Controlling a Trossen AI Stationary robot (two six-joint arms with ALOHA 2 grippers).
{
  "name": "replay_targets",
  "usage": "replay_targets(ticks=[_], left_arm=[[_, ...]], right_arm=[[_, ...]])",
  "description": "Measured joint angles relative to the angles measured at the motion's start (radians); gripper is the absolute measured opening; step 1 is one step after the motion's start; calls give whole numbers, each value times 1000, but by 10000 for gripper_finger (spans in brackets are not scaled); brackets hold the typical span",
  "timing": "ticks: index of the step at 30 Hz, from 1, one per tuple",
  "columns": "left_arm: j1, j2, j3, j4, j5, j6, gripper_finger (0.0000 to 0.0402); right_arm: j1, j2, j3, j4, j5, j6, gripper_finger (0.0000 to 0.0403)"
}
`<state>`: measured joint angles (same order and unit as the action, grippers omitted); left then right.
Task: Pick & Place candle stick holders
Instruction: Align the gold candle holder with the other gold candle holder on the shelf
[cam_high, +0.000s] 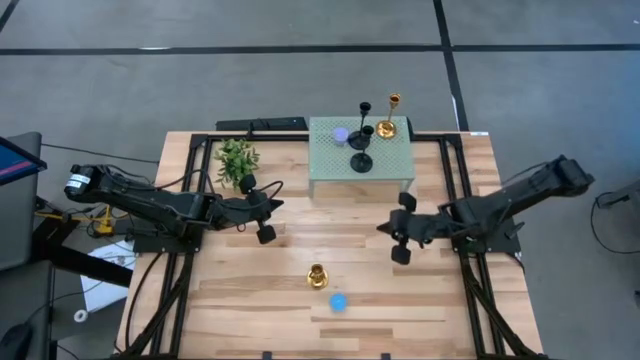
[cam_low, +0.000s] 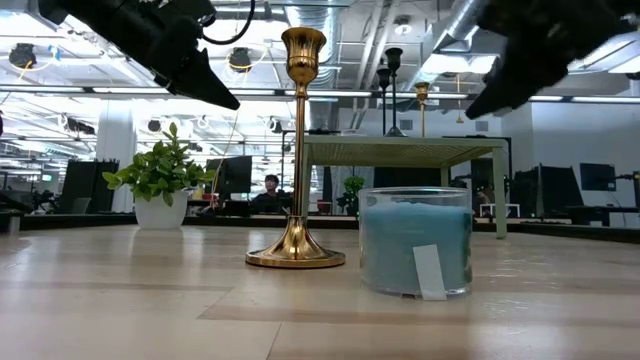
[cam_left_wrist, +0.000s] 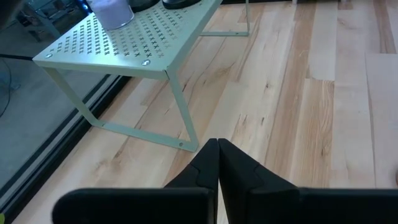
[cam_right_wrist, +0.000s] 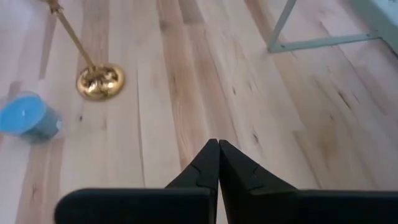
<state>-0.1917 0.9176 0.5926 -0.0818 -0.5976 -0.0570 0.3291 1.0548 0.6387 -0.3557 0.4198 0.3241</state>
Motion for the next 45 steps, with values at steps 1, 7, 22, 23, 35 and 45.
replay_targets(ticks=[1, 7, 22, 23, 35, 45], left_arm=[[0, 0, 0, 0, 0, 0, 8], [0, 0, 0, 0, 83, -3, 5], [-56, 198, -107, 309, 252, 116, 5], [-61, 221, -141, 394, 256, 147, 5], [-59, 99, -323, 703, 589, 154, 4], [-76, 314, -343, 977, 610, 103, 4]], right_arm=[[11, -10, -37, 53, 20, 10, 0], [52, -28, -191, 306, 78, 28, 0], [57, -20, -422, 705, 80, -22, 0], [57, -20, -425, 712, 79, -26, 0], [57, -21, -428, 734, 76, -47, 0], [54, -21, -428, 764, 77, -98, 0]])
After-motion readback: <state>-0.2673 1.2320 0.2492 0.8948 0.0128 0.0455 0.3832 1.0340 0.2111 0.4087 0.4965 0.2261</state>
